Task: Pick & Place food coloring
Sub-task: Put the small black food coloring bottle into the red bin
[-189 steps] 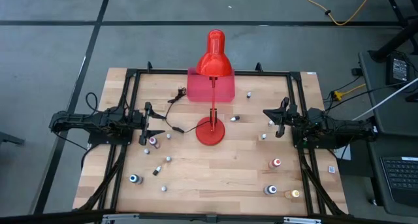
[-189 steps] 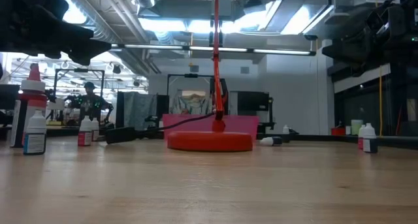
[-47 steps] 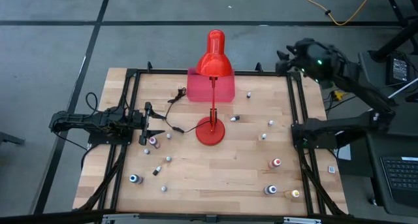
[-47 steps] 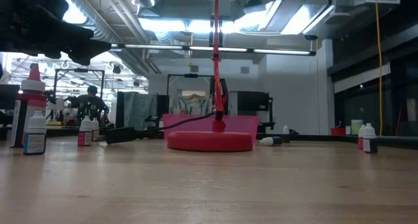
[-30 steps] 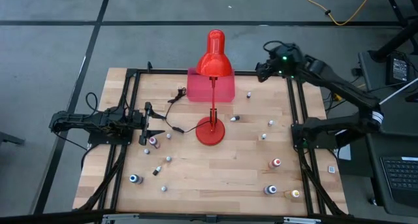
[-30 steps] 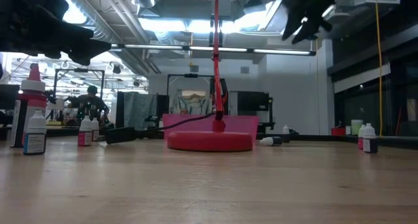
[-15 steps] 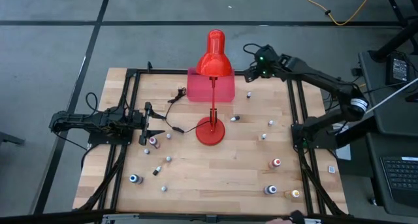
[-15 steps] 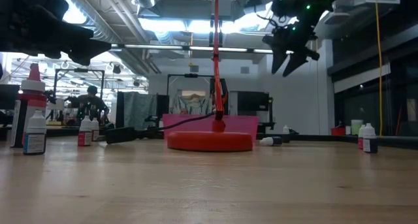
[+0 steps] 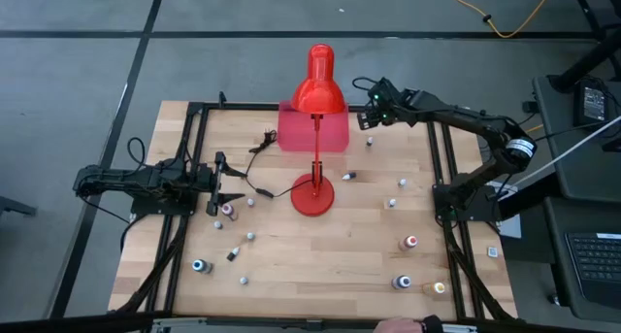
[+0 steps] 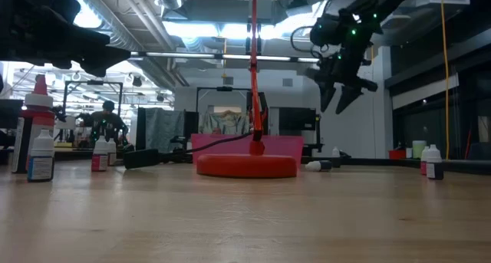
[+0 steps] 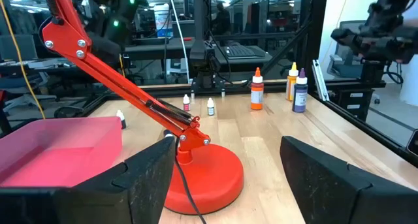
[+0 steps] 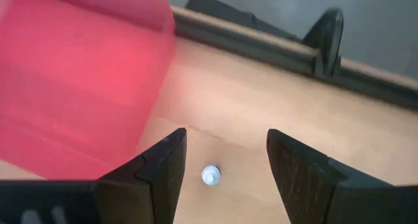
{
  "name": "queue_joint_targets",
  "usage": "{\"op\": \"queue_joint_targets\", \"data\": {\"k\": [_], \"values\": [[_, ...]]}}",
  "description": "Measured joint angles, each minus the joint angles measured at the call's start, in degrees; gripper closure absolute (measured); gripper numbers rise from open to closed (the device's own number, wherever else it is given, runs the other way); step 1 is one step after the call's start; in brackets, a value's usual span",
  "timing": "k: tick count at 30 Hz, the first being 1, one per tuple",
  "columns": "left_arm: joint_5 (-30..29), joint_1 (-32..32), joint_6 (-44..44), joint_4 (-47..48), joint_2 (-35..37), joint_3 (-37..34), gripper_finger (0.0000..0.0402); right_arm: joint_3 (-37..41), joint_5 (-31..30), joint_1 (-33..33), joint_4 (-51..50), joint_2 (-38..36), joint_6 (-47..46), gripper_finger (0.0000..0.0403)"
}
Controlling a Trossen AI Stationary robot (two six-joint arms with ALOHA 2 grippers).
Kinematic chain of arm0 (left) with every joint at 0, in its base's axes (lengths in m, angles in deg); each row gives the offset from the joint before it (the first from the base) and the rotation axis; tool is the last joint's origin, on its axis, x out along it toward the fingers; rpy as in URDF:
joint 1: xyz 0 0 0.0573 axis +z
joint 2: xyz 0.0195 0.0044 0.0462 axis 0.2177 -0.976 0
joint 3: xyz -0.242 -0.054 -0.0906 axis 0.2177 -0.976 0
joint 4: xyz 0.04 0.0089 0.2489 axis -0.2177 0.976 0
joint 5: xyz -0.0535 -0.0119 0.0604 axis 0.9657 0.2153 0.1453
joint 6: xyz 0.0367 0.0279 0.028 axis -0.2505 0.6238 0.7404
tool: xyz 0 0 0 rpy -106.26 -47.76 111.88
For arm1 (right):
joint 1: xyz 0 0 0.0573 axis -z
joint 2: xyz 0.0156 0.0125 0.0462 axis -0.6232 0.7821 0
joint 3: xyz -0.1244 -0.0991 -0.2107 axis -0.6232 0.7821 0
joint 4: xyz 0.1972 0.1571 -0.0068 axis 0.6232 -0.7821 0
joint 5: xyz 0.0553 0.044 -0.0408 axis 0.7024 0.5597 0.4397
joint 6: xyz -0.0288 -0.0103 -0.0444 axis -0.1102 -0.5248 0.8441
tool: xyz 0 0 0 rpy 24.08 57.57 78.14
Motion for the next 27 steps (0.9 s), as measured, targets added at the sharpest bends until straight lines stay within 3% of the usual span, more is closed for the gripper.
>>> {"op": "queue_joint_targets", "data": {"k": [12,27], "values": [[0.0,0.0,0.0,0.0,0.0,0.0,0.0129,9.9,2.9,-0.6,10.8,1.0,-1.6,0.0189],[0.0,0.0,0.0,0.0,0.0,0.0,0.013,10.3,5.6,-2.1,12.8,8.1,-0.8,0.0189]]}}
